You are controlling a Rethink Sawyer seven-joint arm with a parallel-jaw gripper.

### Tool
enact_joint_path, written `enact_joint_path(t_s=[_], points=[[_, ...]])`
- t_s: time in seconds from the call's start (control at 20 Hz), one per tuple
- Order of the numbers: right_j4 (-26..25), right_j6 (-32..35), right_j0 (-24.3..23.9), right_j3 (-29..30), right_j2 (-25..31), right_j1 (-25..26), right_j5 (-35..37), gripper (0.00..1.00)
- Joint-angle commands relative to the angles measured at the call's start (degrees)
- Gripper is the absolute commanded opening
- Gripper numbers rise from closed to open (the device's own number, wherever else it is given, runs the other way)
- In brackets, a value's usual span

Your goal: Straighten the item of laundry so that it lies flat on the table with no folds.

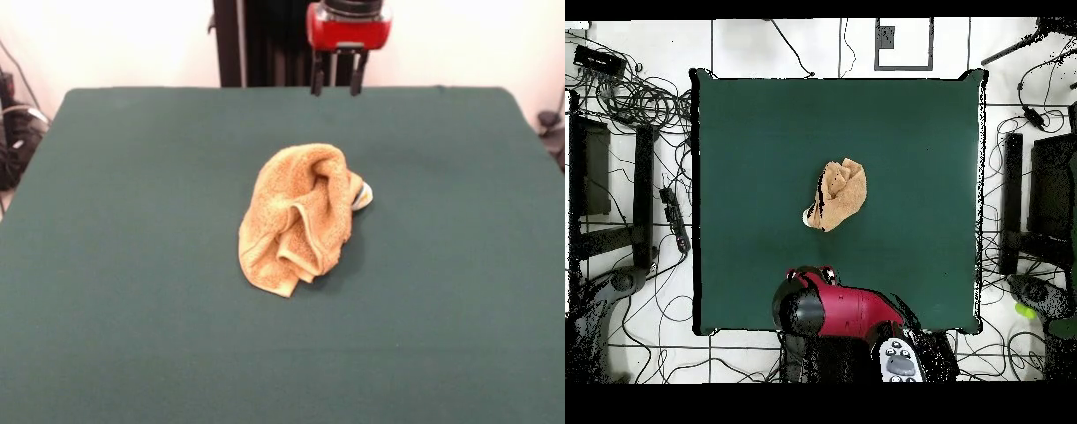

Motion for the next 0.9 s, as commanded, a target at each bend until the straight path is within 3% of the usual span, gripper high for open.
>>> enact_joint_path(t_s=[0.05,0.1,0.9], points=[[-4.0,4.6,2.7,-7.8,0.0,2.9,-2.3,1.0],[-3.3,7.3,1.9,-6.1,0.5,3.2,-8.2,1.0],[-4.2,7.7,1.4,-5.0,1.1,2.3,-8.1,1.0]])
